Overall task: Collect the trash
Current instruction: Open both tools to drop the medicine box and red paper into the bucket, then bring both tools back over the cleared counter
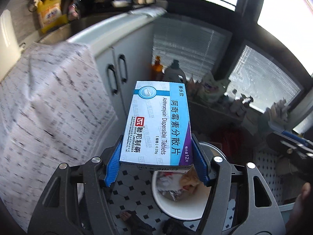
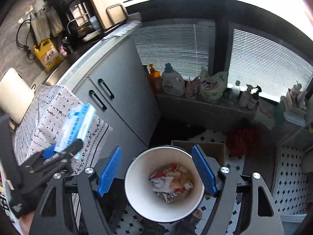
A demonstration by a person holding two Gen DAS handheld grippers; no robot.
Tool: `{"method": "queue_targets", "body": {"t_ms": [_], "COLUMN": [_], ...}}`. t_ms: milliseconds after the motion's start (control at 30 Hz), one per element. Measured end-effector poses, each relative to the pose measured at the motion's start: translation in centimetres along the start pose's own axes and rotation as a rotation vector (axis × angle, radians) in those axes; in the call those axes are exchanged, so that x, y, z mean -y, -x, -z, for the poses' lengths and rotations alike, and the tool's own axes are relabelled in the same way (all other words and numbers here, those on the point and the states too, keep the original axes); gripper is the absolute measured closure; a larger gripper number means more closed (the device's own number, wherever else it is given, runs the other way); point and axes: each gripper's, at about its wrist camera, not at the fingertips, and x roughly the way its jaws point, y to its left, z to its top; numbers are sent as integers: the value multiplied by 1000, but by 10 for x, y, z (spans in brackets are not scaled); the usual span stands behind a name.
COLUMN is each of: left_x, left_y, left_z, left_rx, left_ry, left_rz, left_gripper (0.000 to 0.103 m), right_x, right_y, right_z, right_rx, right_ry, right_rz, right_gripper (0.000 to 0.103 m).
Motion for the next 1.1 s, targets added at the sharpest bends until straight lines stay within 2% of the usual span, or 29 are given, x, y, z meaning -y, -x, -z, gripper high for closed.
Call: {"method": "queue_targets", "body": {"t_ms": [267, 467, 567, 700, 900, 1100], "left_x": [44, 58, 62, 58, 40, 9], "left_y": [-29, -47, -54, -50, -29, -3], "left_z": [31, 54, 64, 65, 44, 26], "left_rx": [-83, -164, -199, -193, -137, -75], "left_ry": [-34, -39, -35, -28, -7, 11], "left_rz": [48, 97, 124, 115, 90, 53], "left_gripper": [39, 38, 27, 22, 18, 14], "right_x": [42, 65, 68, 67, 57, 25], "right_y": [0, -12, -16, -14, -7, 2], "right_z": [22, 43, 48, 50, 38, 22], "right_rx": [-37, -87, -101, -99, -71, -32], "right_ry": [-13, -46, -53, -55, -45, -9], "right_rz": [40, 67, 69, 63, 52, 19], "right_gripper": [30, 30, 30, 30, 30, 25]}}
